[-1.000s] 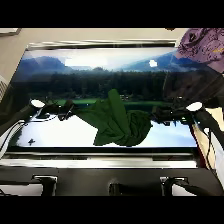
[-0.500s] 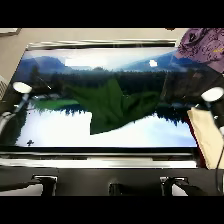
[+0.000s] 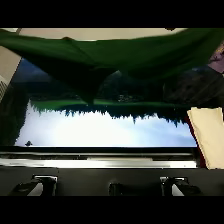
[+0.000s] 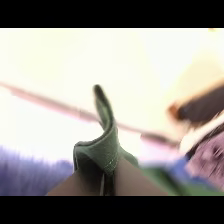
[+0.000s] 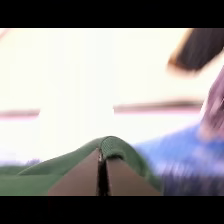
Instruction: Fold the clothes and pants, and hang the long-sleeved shirts on hangers.
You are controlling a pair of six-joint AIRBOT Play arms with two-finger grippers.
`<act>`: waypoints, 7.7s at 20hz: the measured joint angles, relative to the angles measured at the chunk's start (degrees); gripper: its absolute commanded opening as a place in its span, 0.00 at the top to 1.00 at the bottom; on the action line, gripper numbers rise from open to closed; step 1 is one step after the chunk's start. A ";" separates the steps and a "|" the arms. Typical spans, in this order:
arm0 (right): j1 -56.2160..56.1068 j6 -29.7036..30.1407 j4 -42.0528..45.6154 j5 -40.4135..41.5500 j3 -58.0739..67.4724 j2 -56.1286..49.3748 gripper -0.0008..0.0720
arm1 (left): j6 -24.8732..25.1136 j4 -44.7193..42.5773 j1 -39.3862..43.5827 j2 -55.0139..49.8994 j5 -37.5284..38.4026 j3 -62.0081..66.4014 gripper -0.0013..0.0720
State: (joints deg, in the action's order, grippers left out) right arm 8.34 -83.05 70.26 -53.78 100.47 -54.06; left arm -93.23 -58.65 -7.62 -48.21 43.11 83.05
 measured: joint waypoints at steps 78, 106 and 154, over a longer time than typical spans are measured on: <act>5.92 6.67 -19.63 -20.24 -2.93 -56.50 0.95 | -8.52 -12.66 -10.43 -13.70 23.80 -35.21 0.29; 5.92 0.68 -16.98 -28.30 -2.93 -51.52 0.96 | 6.05 19.80 -4.52 -18.43 13.16 -59.12 0.38; -1.46 -8.59 -2.56 -14.08 4.50 -28.65 0.96 | -0.94 -23.61 -3.37 -27.17 19.96 12.59 0.97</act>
State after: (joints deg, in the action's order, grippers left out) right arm 6.87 -91.64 67.70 -67.85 104.97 -82.72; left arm -94.17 -82.26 -10.98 -75.37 63.07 95.64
